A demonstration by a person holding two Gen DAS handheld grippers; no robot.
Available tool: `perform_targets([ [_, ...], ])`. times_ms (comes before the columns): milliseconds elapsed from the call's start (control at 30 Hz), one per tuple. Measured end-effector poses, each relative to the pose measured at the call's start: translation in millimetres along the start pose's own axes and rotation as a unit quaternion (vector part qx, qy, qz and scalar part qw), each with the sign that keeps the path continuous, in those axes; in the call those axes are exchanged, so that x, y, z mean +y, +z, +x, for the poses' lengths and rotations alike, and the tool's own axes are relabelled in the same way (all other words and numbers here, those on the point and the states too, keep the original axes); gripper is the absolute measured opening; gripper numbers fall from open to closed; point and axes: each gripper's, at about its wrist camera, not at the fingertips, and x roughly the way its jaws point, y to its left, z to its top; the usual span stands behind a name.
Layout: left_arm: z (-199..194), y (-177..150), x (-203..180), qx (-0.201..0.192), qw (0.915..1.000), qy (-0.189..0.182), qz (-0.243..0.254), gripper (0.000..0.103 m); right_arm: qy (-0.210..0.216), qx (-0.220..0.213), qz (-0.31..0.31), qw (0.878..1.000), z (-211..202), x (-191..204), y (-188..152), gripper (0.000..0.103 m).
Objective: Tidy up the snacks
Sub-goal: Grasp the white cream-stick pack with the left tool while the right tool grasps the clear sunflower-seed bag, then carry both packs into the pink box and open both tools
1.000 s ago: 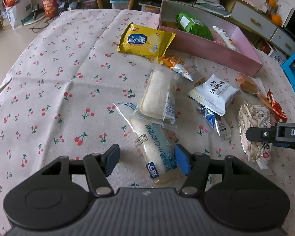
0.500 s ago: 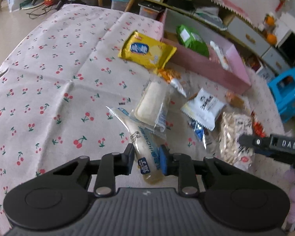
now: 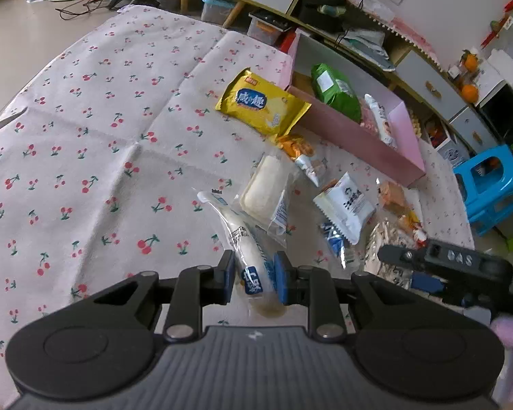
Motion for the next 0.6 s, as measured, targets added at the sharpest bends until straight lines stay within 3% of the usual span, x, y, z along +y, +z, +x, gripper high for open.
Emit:
perform_targets([
  [267,10,-17,12,0.0,0.9967,0.062,0.053,0.021,-0.072,-0.034,-0.063,0.995,15,27,-7,0.076],
  [367,10,-23,10,-0.016,0.9918,0.084,0.094,0.031,-0.102,-0.044,-0.105,0.988,20,37,-14,0.071],
  [433,9,-25,8,-0.027,0.9874,0.104,0.115,0.044,-0.116,-0.046,-0.132,0.983,20,39,-16,0.065],
  [600,13,-23,11,-0.034,0.9848,0.122,0.119,0.06,-0.096,-0.026,-0.126,0.987,14,28,-13,0.065],
])
